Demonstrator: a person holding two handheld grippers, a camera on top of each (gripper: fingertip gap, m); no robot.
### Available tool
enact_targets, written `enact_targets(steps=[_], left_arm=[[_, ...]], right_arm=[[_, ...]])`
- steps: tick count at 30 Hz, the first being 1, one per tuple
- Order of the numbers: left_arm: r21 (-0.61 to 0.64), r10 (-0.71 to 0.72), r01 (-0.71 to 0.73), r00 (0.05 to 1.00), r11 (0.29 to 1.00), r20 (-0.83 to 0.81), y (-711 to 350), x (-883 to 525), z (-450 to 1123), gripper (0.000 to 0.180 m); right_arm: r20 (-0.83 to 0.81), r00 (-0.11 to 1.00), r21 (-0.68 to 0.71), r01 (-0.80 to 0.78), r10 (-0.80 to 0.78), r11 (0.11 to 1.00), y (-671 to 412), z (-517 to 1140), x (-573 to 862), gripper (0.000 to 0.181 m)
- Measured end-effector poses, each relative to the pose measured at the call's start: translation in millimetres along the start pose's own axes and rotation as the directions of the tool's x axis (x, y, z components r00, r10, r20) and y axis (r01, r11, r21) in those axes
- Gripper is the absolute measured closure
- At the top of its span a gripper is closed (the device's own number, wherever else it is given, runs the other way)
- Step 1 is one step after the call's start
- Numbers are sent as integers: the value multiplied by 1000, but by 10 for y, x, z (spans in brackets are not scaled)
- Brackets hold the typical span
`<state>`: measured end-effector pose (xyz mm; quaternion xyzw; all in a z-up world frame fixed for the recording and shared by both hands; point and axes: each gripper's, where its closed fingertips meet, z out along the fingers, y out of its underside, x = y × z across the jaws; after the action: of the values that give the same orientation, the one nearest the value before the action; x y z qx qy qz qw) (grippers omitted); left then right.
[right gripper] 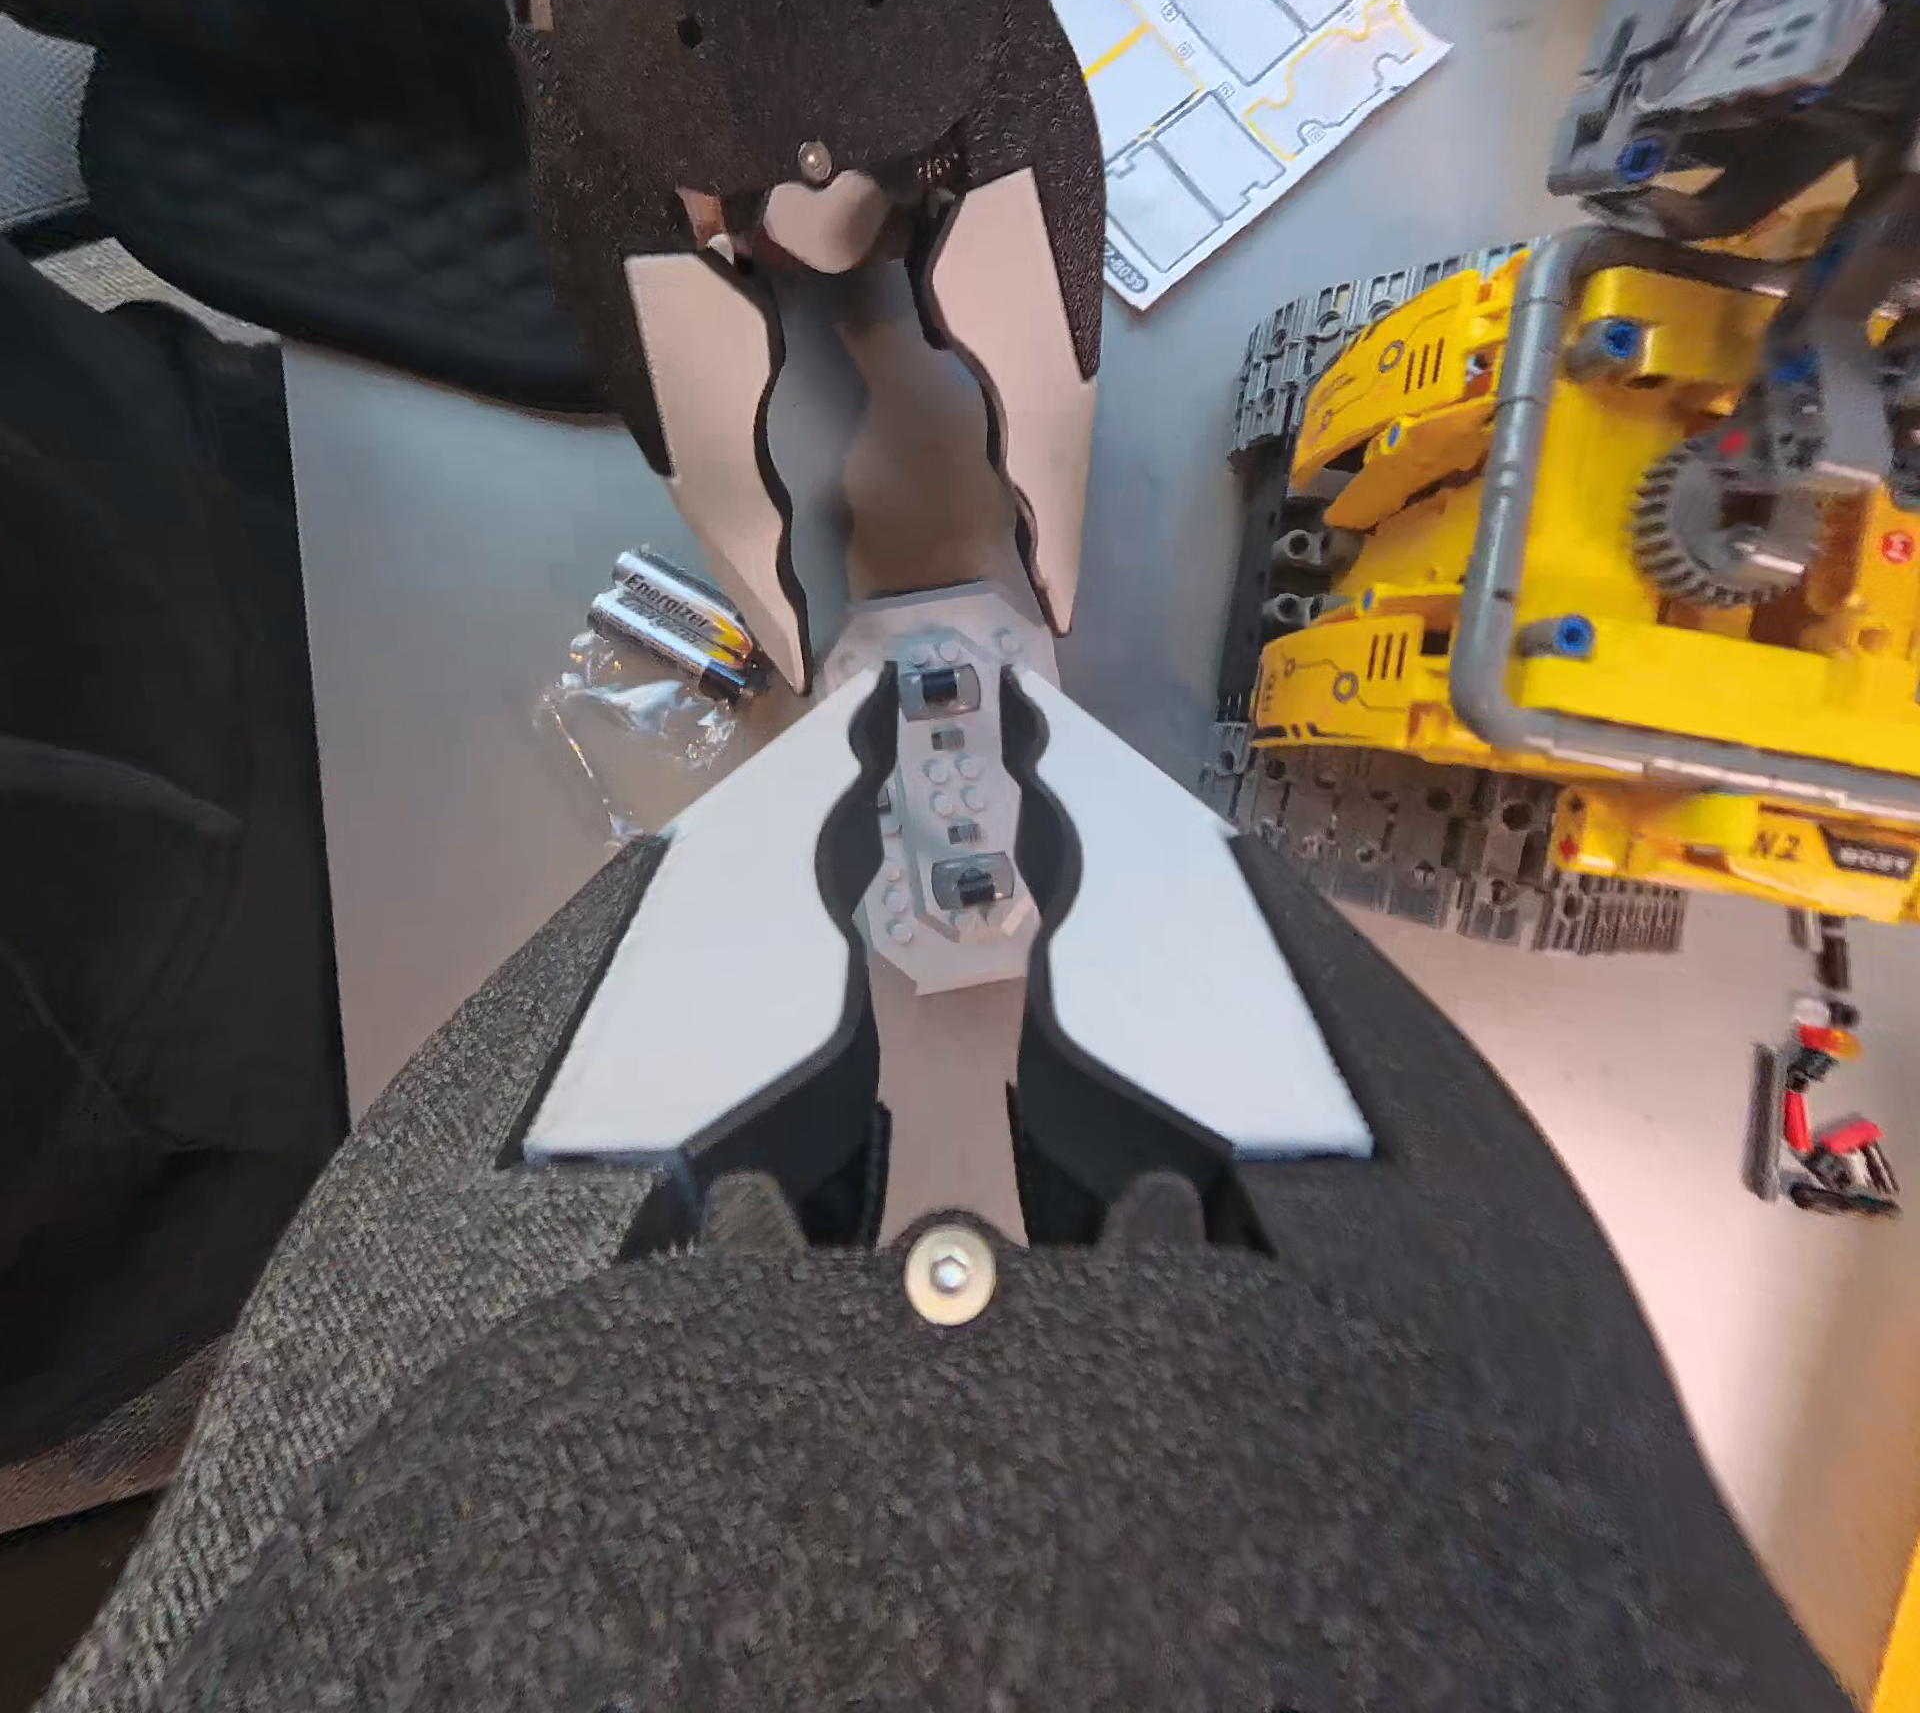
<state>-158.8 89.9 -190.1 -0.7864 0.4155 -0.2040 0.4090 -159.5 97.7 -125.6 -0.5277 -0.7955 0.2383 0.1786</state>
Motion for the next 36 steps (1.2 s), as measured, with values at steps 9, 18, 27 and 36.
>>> enact_targets(steps=[9,18,27,36], left_arm=[[-12,25,-24,999,1000,22,18,-6,15,111],[-104,82,-74,993,992,79,136,-40,107,112],[-74,70,-57,981,996,178,133,-202,1,121],[-21,69,-66,976,998,206,54,-226,-58,114]], right_arm=[[-123,992,191,11,13,982,451,107,-318,162],[-240,964,392,-9,111,920,591,-16,-217,162],[-312,931,480,-19,191,877,768,-293,-66,161],[-186,889,683,-189,418,706,880,-599,-43,162]])
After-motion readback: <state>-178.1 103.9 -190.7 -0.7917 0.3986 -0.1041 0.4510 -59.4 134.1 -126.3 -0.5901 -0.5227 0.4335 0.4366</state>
